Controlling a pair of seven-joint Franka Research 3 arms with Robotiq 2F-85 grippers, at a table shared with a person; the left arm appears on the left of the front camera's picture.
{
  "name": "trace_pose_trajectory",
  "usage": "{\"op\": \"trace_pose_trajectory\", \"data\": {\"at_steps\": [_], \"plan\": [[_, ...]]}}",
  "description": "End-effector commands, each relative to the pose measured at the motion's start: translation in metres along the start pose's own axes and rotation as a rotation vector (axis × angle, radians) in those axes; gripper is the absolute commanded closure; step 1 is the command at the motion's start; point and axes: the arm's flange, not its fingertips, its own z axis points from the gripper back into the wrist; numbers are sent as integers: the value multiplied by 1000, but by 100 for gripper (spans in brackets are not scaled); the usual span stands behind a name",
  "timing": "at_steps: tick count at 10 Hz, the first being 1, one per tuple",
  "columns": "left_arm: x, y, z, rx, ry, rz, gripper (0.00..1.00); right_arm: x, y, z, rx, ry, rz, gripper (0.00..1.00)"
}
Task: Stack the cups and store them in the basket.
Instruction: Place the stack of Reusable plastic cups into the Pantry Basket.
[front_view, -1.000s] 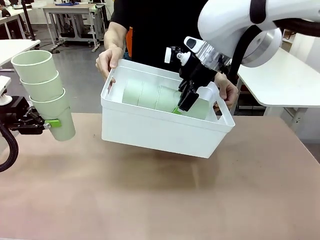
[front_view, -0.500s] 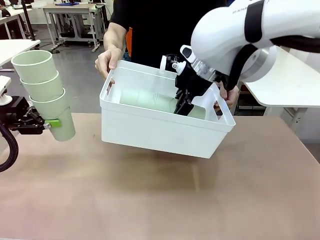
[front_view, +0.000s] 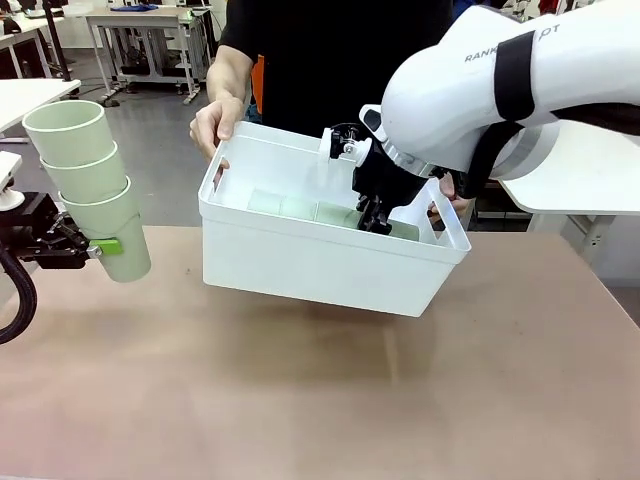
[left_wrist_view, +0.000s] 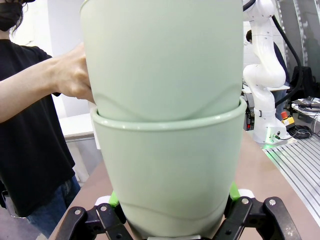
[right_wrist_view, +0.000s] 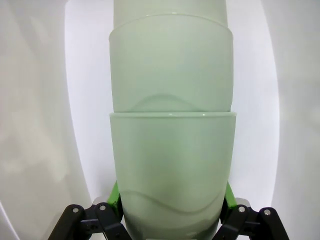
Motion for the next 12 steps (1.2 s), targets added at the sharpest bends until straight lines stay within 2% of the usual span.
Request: {"op": "trace_pose_trajectory", "data": {"at_steps": [1, 4, 5, 8, 10, 12], "plan": [[6, -1, -1, 2, -6, -12, 15, 7, 3, -1, -9, 19, -9, 13], [6, -1, -1, 2, -6, -12, 15, 7, 2, -7, -1, 12, -15, 13], [6, -1, -1, 2, -6, -12, 15, 5, 3, -5, -19, 29, -8, 0], [6, -1, -1, 2, -6, -12, 15, -2, 2, 12, -15, 25, -1, 0], [6, -1, -1, 2, -6, -12, 15, -11, -5, 38, -13, 0, -20, 0], [6, -1, -1, 2, -6, -12, 15, -36, -21, 76, 5, -81, -71, 0]]}}
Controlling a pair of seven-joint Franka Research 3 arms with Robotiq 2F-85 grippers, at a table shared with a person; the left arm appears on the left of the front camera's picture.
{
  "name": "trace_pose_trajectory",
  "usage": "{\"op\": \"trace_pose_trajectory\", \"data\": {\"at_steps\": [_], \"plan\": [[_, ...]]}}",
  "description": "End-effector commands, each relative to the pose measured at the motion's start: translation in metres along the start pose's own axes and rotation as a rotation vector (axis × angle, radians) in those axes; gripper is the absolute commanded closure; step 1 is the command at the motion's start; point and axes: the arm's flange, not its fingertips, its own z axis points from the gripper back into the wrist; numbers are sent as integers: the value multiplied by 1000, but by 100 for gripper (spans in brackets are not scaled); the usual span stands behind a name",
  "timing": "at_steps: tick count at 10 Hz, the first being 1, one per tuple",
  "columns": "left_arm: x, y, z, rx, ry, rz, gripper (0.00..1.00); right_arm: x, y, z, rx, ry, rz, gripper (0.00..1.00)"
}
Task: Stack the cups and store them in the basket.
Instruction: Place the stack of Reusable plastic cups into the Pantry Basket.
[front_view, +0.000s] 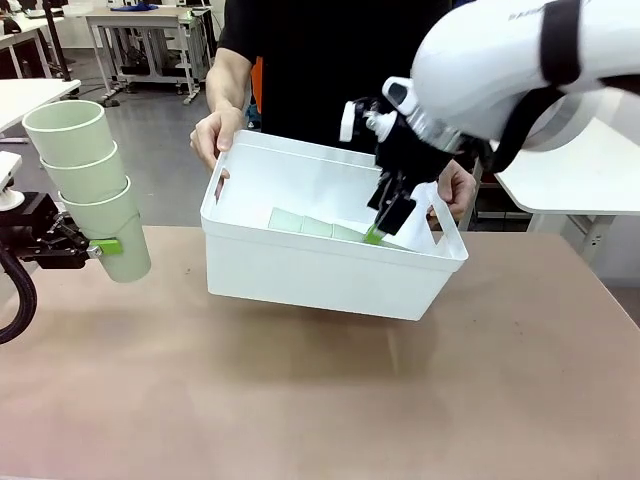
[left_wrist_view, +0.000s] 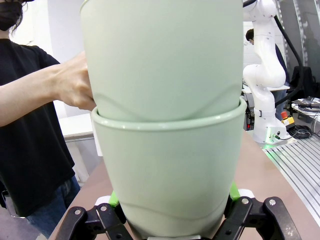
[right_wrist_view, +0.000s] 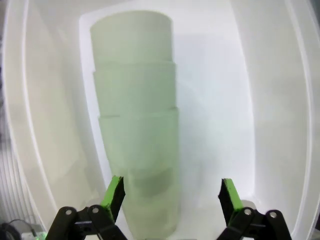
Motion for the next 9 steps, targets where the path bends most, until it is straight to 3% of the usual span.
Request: {"op": "trace_pose_trajectory", "data": {"at_steps": [1, 5, 9], "plan": [[6, -1, -1, 2, -6, -12, 15, -34, -18, 39, 43, -113, -60, 0], [6, -1, -1, 2, -6, -12, 15, -89, -32, 98, 34, -414, -143, 0], [6, -1, -1, 2, -6, -12, 15, -155, -27, 94, -122, -639, -272, 0]]}}
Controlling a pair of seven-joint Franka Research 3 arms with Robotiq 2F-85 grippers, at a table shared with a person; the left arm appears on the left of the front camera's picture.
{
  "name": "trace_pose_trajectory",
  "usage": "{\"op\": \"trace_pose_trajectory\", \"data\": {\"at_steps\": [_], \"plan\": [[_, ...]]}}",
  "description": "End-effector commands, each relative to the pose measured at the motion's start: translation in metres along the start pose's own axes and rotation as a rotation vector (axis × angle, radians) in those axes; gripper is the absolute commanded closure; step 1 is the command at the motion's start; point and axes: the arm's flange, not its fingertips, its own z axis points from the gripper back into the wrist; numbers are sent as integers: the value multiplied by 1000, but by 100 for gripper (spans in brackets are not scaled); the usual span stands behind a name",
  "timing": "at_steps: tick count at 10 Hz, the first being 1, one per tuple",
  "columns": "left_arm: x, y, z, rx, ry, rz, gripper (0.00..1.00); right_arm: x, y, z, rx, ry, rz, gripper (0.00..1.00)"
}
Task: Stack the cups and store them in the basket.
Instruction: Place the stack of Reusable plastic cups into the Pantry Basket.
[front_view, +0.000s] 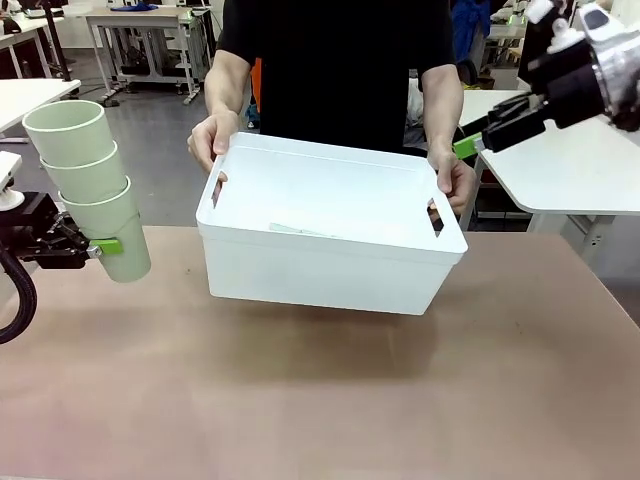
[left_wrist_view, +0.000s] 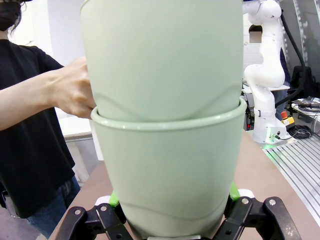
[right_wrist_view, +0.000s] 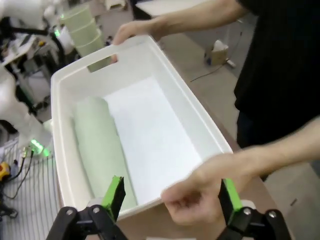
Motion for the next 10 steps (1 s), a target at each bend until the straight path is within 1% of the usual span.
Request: {"op": "trace_pose_trajectory", "data": {"at_steps": [1, 2, 3, 5, 6, 10], "plan": [[6, -1, -1, 2, -6, -12, 15, -42, 5, 1, -60, -106, -5, 0], [6, -1, -1, 2, -6, -12, 15, -59, 6, 6, -84, -142, -11, 0], [6, -1, -1, 2, -6, -12, 15, -59, 10, 2, -71, -158, 15, 0], [6, -1, -1, 2, -6, -12, 15, -60, 11, 5, -92, -190, 45, 0], [6, -1, -1, 2, -6, -12, 15, -62, 5, 9, -74, -133, -22, 0], [6, -1, -1, 2, -6, -12, 15, -62, 5, 9, -74, -133, -22, 0]]}}
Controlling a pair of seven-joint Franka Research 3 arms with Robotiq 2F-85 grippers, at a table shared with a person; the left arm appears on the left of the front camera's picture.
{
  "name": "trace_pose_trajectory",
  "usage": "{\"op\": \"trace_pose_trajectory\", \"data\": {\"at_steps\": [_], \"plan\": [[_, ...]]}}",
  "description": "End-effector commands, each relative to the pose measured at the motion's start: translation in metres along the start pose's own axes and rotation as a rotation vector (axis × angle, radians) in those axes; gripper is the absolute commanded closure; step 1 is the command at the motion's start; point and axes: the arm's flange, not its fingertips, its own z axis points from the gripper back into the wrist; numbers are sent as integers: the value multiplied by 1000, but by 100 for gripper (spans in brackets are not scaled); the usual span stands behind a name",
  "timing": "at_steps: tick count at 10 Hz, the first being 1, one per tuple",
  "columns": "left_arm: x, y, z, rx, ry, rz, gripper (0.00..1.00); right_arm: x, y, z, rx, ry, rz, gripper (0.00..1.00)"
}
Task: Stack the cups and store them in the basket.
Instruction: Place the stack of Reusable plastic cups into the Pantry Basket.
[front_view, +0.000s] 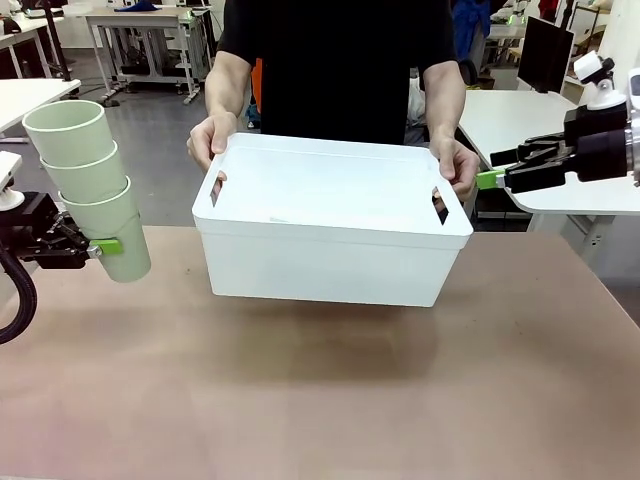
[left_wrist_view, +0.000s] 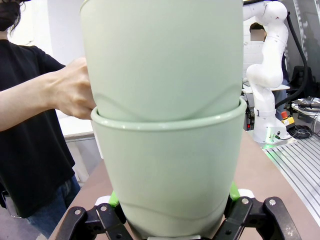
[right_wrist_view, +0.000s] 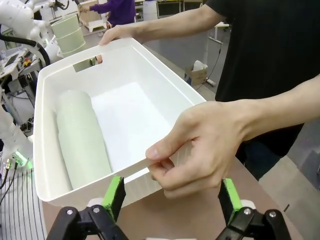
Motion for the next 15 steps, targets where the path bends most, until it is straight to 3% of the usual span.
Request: {"op": "trace_pose_trajectory", "data": {"at_steps": [1, 15], "plan": [[6, -1, -1, 2, -6, -12, 15, 3, 0, 0, 6, -1, -14, 0], [6, -1, -1, 2, -6, -12, 15, 3, 0, 0, 6, -1, -14, 0]]}}
